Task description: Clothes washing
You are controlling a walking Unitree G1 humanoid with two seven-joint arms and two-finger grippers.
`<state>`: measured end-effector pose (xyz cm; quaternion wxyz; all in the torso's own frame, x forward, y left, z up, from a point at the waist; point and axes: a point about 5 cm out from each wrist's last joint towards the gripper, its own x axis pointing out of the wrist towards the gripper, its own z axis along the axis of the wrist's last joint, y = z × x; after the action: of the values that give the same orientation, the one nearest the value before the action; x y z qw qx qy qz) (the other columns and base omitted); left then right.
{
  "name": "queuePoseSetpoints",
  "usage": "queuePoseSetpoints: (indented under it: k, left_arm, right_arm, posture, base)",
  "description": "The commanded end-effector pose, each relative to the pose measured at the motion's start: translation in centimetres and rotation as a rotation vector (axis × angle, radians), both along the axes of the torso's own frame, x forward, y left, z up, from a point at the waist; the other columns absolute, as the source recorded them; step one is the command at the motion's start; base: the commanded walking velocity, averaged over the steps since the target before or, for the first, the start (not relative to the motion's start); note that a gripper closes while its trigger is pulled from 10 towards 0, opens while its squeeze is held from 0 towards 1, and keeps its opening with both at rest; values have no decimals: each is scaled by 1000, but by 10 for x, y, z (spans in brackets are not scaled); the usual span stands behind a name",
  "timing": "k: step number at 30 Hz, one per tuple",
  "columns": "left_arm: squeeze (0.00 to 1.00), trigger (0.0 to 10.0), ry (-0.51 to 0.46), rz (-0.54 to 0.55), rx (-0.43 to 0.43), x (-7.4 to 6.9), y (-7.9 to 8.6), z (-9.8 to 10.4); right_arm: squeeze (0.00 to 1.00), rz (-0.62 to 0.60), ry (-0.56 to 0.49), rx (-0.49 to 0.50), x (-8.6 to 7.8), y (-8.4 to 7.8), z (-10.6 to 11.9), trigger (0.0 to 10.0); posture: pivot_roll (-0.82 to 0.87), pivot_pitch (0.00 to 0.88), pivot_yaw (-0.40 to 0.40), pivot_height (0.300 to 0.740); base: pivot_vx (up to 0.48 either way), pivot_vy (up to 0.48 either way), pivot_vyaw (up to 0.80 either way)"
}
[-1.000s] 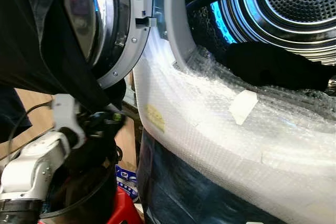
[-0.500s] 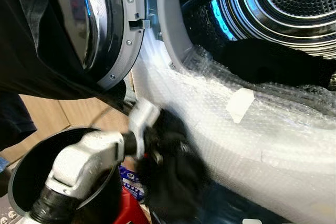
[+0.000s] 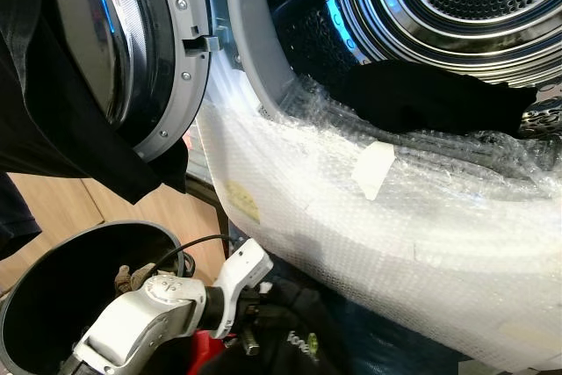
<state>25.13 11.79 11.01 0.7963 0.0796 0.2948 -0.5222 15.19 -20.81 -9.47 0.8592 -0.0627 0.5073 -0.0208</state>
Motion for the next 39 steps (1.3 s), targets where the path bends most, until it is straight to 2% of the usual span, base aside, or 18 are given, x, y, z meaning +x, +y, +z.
queuePoseSetpoints:
  k: [1, 5, 12, 14, 15, 17, 19, 20, 21, 22, 25, 28, 29, 32, 35, 36, 37, 39]
  left_arm:
    - [0, 0, -15, -44, 60, -2, 4, -8]
    - [0, 0, -13, -54, 66, -1, 1, -15]
    - [0, 0, -40, -90, 27, 4, -10, -13]
    - [0, 0, -51, -96, 17, 6, -12, -12]
    - [0, 0, -48, -105, 13, 6, -15, -14]
    - [0, 0, -35, -124, 14, 3, -18, -17]
    - [0, 0, -29, -132, 10, 2, -18, -19]
    - [0, 0, -32, -123, 14, 3, -17, -18]
    - [0, 0, -33, -112, 15, 4, -15, -18]
    - [0, 0, -33, -105, 23, 5, -12, -18]
    - [0, 0, -35, -100, 50, 5, 0, -17]
    - [0, 0, -42, -94, 45, 6, 0, -15]
    - [0, 0, -42, -91, 40, 6, -2, -16]
    - [0, 0, -26, -93, 31, 4, -6, -20]
    - [0, 0, -16, -137, 47, -2, -8, -26]
    - [0, 0, -12, -154, 43, -3, -10, -27]
    - [0, 0, -12, -154, 43, -3, -10, -27]
    - [0, 0, -10, -175, 39, -4, -12, -28]
  right_arm:
    - [0, 77, -23, 16, 5, -2, 3, 10000]
    - [0, 273, -12, 101, 5, 2, 5, 10000]
    - [0, 509, 21, 179, 4, -11, 13, 10000]
    - [0, 527, 3, 197, 9, -12, 17, 10000]
    - [0, 504, -54, 225, 21, -14, 24, 10000]
    - [0, 493, -93, 252, 29, -14, 30, 10000]
    - [0, 535, -127, 291, 35, -9, 35, 10000]
    - [75, 551, -134, 305, 36, -7, 36, 10000]
    - [937, 576, -140, 329, 37, -5, 38, 10000]
    - [1000, 622, -139, 360, 36, -1, 41, 10000]
    - [1000, 784, -138, 415, 29, 8, 47, 10000]
    - [1000, 873, -113, 457, 22, 1, 56, 10000]
    - [1000, 941, -90, 493, 17, -2, 65, 10000]
    - [1000, 1021, -90, 534, 14, -7, 83, 10000]
    - [1000, 1052, -133, 559, 17, -7, 101, 10000]
    - [1000, 1064, -172, 600, 19, -4, 112, 10000]
    - [1000, 1064, -172, 600, 19, -4, 112, 10000]
    - [1000, 1058, -244, 670, 23, 6, 125, 10000]
  posture:
    - [-26, 0, 7, 740]
    - [-32, 0, -7, 740]
    - [-78, 0, -45, 740]
    - [-89, 5, -38, 740]
    - [-102, 4, -26, 740]
    - [-96, 0, -23, 740]
    - [-81, 0, -23, 740]
    - [-67, 4, -16, 740]
    - [-64, 5, -13, 740]
    - [-40, 12, -8, 740]
    - [-29, 13, -2, 740]
    - [-23, 13, -17, 740]
    - [-25, 14, -24, 740]
    - [-51, 16, -27, 740]
    - [-60, 8, -26, 740]
    - [-61, 0, -26, 740]
    - [-61, 0, -26, 740]
    - [-62, 0, -22, 740]
  base:
    - [0, 0, 0]
    - [0, 0, 0]
    - [0, 0, 0]
    - [0, 0, 0]
    - [0, 0, 0]
    - [0, 0, 0]
    - [0, 0, 0]
    - [0, 0, 0]
    - [0, 0, 0]
    - [0, 0, 0]
    - [0, 0, 0]
    - [0, 0, 0]
    - [0, 0, 0]
    - [0, 0, 0]
    - [0, 0, 0]
    - [0, 0, 0]
    - [0, 0, 0]
    - [0, 0, 0]
